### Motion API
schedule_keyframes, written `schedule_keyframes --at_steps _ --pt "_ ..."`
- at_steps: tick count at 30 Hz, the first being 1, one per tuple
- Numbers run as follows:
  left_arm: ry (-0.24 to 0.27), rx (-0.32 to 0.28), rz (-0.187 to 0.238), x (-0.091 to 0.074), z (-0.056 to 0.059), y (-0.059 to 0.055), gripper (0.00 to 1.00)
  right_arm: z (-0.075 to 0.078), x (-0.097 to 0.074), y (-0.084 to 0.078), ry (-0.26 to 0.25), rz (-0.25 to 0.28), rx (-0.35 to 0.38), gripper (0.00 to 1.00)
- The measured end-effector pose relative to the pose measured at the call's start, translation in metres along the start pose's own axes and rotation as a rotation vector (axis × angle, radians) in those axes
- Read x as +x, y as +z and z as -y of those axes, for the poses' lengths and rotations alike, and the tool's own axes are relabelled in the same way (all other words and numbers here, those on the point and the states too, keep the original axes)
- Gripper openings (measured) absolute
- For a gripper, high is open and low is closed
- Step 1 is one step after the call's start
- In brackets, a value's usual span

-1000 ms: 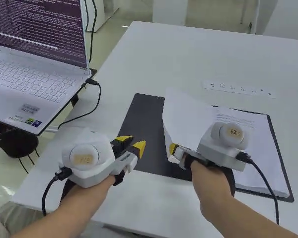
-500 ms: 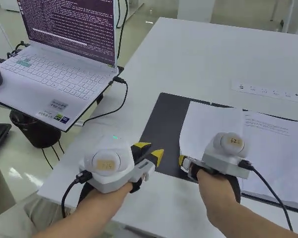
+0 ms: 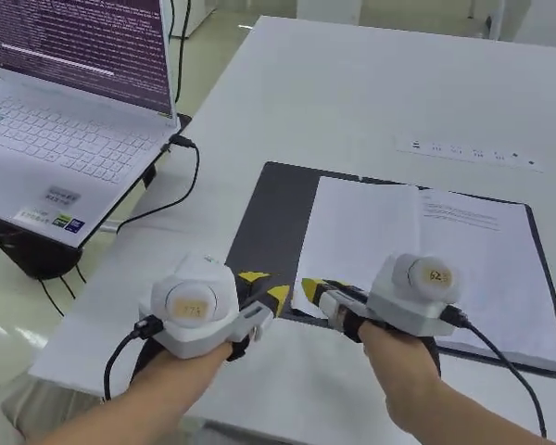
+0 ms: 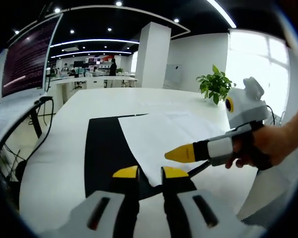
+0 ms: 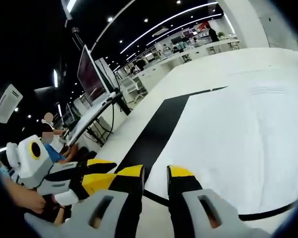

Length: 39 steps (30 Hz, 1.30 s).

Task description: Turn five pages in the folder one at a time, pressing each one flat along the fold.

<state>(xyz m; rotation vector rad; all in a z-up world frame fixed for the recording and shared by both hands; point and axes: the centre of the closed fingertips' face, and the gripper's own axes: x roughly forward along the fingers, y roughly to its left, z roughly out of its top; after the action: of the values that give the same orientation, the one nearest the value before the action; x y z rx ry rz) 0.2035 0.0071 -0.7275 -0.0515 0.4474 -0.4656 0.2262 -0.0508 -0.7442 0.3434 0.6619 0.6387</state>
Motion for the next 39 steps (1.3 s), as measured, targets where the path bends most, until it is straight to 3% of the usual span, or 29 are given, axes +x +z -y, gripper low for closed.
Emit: schedule_keyframes --at_steps 4,8,14,17,18,19,22,39 --pt "-0.031 0.018 -0.029 0.022 0.013 -0.007 0.16 0.03 -0.02 0.016 -0.05 0.048 0.016 0.15" --pt "-0.042 0.022 -0.074 0.038 0.02 -0.021 0.16 0.051 -0.033 0.024 -0.082 0.072 0.029 0.13" --pt "-0.016 0.027 -0.13 0.046 0.017 -0.039 0.16 0.071 -0.04 0.028 -0.111 0.073 0.033 0.11" --pt "0.014 0.03 -0.181 0.042 0.013 -0.055 0.15 0.077 -0.039 0.029 -0.107 0.07 0.032 0.1" --pt "0.008 0.077 -0.113 0.045 0.012 -0.045 0.14 0.078 -0.039 0.03 -0.107 0.07 0.028 0.1" --pt "0.011 0.06 -0.123 0.043 0.011 -0.049 0.14 0.079 -0.038 0.03 -0.106 0.068 0.025 0.1" --pt "0.015 0.088 -0.113 0.043 0.013 -0.05 0.13 0.085 -0.034 0.032 -0.101 0.063 0.027 0.09" --pt "0.061 0.069 -0.11 0.044 0.013 -0.05 0.13 0.119 -0.011 0.052 -0.079 0.041 0.035 0.02"
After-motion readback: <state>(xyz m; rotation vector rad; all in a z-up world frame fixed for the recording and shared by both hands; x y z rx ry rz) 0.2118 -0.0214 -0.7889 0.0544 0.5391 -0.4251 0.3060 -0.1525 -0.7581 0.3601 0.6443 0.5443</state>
